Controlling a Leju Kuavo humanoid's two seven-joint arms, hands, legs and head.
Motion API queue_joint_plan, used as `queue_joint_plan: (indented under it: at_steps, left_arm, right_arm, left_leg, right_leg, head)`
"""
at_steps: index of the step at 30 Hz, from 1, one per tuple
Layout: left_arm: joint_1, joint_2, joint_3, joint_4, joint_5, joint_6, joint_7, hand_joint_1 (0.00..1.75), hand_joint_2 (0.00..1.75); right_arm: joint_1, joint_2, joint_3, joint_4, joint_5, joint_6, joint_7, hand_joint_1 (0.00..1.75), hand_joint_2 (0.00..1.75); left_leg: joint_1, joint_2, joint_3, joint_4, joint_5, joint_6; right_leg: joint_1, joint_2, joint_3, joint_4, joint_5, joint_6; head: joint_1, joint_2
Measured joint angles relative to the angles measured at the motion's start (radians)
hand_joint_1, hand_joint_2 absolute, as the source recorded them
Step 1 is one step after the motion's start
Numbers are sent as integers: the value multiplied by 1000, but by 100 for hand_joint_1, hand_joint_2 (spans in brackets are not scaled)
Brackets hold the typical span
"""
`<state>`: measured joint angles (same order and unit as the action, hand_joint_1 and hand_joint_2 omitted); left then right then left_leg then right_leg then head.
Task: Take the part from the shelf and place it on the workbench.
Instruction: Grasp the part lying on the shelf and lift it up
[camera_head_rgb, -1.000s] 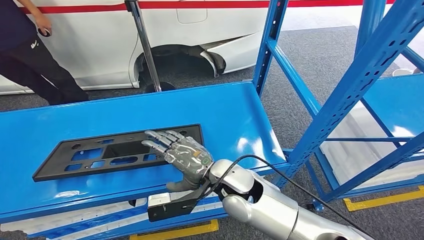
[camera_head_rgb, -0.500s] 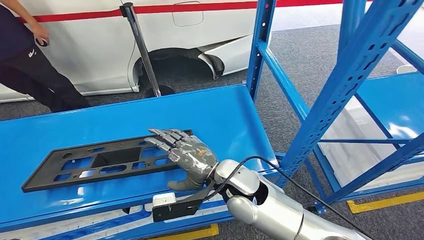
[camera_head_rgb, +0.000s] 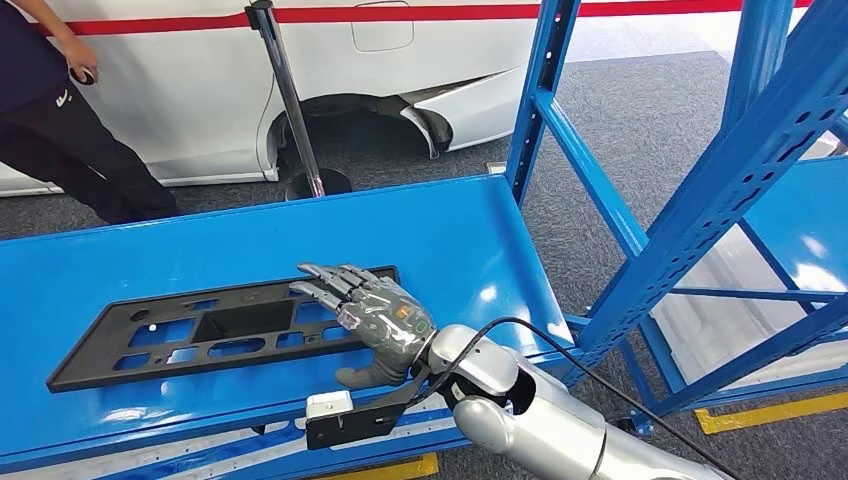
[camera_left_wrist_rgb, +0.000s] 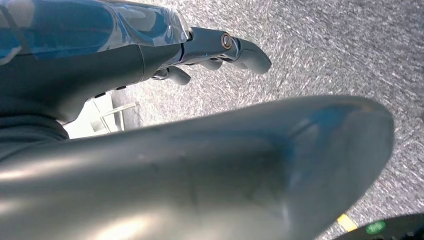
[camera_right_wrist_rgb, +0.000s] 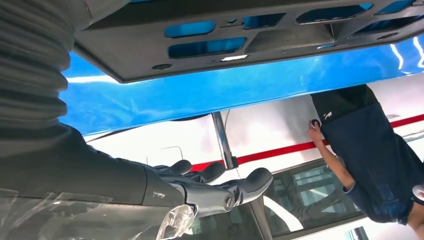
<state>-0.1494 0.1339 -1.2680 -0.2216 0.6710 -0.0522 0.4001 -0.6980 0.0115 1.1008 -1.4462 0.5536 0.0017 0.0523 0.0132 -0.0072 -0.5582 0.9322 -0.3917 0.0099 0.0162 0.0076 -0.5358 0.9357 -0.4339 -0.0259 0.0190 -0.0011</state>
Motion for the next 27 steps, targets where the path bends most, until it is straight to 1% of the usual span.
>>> queue_joint_plan:
  at_steps: [3, 7, 9, 13, 20, 27]
  left_arm:
    - [0, -1, -5, 0, 0, -1, 0, 0, 0]
    - [0, -1, -7, 0, 2, -2, 0, 0, 0]
    - [0, -1, -8, 0, 3, -5, 2, 0, 0]
    - [0, -1, -8, 0, 7, -12, 8, 0, 0]
    - [1, 3, -8, 0, 18, -13, 15, 0, 0]
    - [1, 5, -8, 0, 19, -15, 23, 0, 0]
  right_arm:
    - [0, -1, 0, 0, 0, 4, 1, 0, 175]
    - [0, -8, 0, 0, -6, 22, 19, 0, 175]
    - [1, -18, 0, 0, -12, 28, 28, 0, 175]
    - [17, -56, -10, 0, -28, 31, 48, 0, 175]
    - [66, -141, -56, 0, -42, 26, 70, 0, 175]
    - [87, -181, -80, -1, -48, 26, 81, 0, 175]
  left_leg:
    - [-3, 0, 0, 0, -2, 6]
    - [-6, 0, 0, 1, -2, 9]
    - [-7, 0, 0, 1, -2, 9]
    - [-7, 0, 1, 1, -2, 10]
    - [-4, 1, 2, 0, -2, 9]
    - [-3, 1, 3, -1, -2, 9]
  right_leg:
    - [-2, 0, 2, -5, 2, 6]
    - [-7, 0, 3, -7, 3, 27]
    - [-9, -1, 3, -8, 3, 32]
    - [-9, -1, 3, -8, 3, 34]
    - [-6, 0, 3, -7, 3, 34]
    - [-5, 0, 4, -7, 3, 34]
  head:
    - [0, 0]
    - [0, 0]
    - [0, 0]
    - [0, 0]
    - [0, 0]
    - [0, 0]
